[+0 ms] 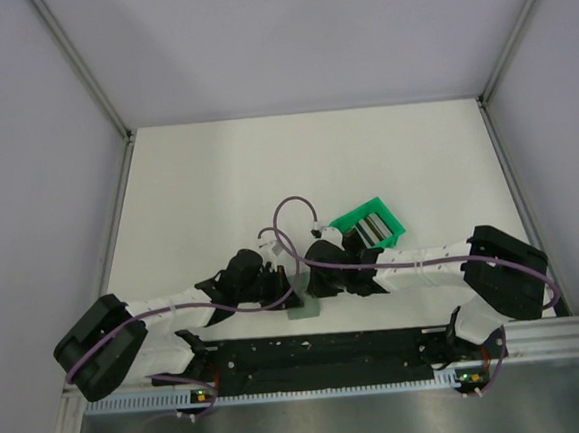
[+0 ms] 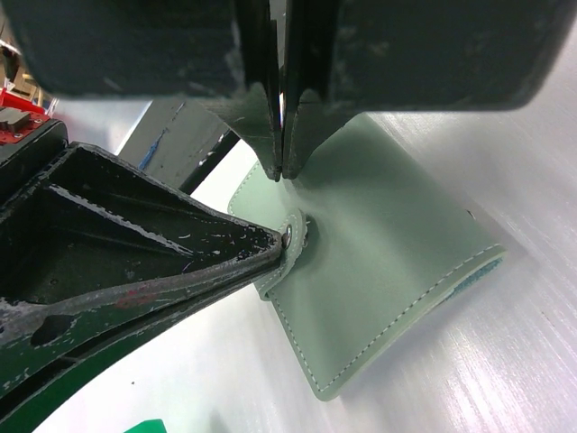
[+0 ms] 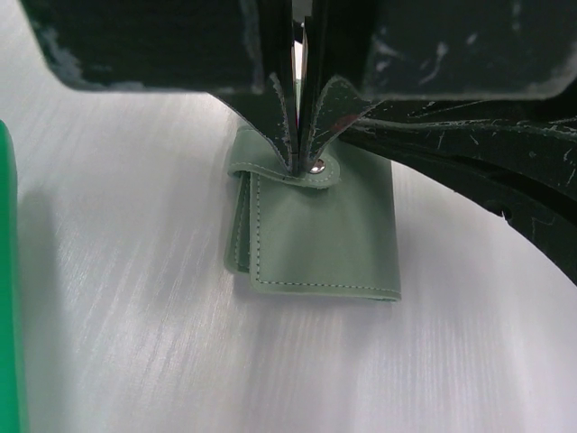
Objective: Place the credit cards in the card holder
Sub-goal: Close the card holder at the center of the board.
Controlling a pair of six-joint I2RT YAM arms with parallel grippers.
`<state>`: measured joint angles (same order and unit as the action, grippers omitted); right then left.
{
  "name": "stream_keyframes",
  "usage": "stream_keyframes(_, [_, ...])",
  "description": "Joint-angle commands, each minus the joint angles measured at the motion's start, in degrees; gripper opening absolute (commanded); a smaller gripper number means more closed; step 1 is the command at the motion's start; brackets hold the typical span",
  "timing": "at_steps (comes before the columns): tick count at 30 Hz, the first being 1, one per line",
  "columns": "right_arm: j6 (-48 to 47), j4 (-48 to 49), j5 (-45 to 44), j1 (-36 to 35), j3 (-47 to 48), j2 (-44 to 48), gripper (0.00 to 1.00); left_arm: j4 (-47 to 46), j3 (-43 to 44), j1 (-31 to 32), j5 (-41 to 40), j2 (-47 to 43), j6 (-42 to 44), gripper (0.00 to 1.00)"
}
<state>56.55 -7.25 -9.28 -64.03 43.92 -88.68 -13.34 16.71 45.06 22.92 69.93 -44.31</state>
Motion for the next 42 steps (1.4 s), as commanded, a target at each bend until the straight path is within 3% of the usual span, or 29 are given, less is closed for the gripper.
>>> stream_keyframes(1, [-1.27, -5.76, -3.64, -0.92, 2.66, -1.67, 0.0, -2.04, 0.52, 0.21, -0.68, -0.49, -0.16, 0.01])
stream_keyframes(10, [-3.29, -2.25, -3.47, -1.27, 2.04, 1.85, 0.0, 1.56, 1.13, 0.29, -5.86, -4.63, 0.19, 0.01])
stream_keyframes(42, [-3.38, 0.92, -2.32, -1.89, 2.05, 1.15, 0.02, 2.01, 0.52, 0.29, -6.39, -2.61, 0.28, 0.01])
